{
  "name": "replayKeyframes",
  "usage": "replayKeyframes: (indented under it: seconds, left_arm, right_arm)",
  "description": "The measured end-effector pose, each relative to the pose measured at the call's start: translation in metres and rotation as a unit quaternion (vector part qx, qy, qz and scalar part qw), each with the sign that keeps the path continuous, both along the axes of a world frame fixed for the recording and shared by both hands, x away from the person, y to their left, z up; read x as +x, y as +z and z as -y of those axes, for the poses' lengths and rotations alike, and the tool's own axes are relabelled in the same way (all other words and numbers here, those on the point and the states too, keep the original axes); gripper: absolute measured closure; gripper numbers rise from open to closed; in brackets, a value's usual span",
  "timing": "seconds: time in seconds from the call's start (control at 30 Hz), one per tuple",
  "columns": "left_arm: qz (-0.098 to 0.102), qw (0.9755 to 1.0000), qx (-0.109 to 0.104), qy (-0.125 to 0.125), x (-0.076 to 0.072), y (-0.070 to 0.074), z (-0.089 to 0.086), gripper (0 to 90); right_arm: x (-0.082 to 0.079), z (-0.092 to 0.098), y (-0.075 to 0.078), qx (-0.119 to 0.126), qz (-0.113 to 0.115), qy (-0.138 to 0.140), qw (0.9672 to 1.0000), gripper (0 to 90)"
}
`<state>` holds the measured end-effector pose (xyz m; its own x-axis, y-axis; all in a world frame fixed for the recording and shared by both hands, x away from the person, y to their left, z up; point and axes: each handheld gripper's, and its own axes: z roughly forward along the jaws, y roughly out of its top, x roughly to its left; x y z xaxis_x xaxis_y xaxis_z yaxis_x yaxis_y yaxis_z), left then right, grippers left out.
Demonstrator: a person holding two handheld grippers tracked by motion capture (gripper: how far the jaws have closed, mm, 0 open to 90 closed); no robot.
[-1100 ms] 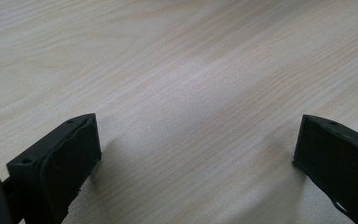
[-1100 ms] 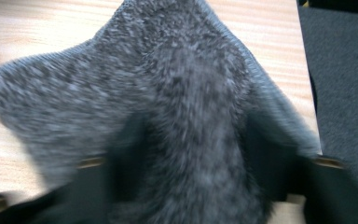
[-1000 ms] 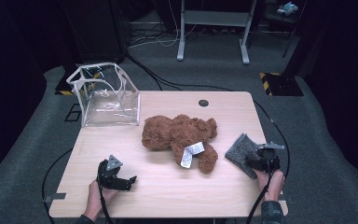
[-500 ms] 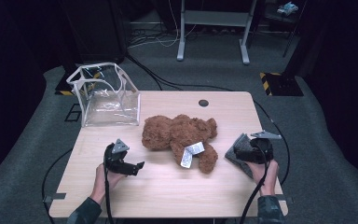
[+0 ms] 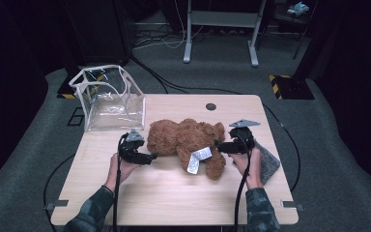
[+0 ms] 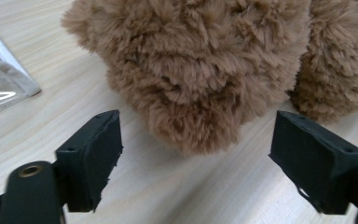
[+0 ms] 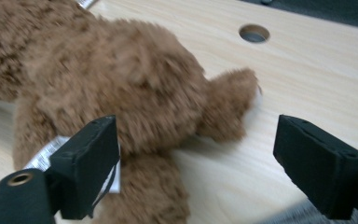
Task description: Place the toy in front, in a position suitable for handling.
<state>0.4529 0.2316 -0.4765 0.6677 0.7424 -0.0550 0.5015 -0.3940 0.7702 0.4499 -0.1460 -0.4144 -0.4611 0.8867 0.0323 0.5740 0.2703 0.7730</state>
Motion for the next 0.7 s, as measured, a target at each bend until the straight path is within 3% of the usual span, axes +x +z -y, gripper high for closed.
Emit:
replayKeyframes:
  seconds: [0.23, 0.33, 0.43, 0.53, 0.6, 0.7]
  left_arm:
    - [0.016, 0.9998, -0.014, -0.001, 0.003, -0.003, 0.004, 31.5]
    - [0.022, 0.9997, -0.005, 0.000, 0.004, -0.005, 0.007, 36.9]
    - [0.023, 0.9997, -0.006, -0.002, 0.004, -0.004, 0.006, 43.3]
    - [0.021, 0.9997, -0.002, -0.008, 0.004, -0.005, 0.006, 50.7]
    - [0.025, 0.9997, -0.003, -0.009, 0.005, -0.005, 0.007, 56.3]
    - [0.027, 0.9996, -0.010, -0.005, 0.004, -0.004, 0.009, 62.4]
  right_arm:
    - [0.019, -0.023, 0.010, 0.008, 0.004, 0.025, 0.9996, 26.9]
    - [0.028, -0.032, 0.009, 0.012, -0.002, 0.035, 0.9993, 33.2]
    - [0.034, -0.037, 0.005, 0.011, -0.005, 0.042, 0.9990, 46.8]
    - [0.038, -0.040, -0.003, 0.005, -0.015, 0.045, 0.9989, 68.2]
    - [0.038, -0.040, -0.009, 0.004, -0.019, 0.039, 0.9990, 77.2]
    - [0.037, -0.039, -0.012, 0.003, -0.016, 0.035, 0.9992, 82.4]
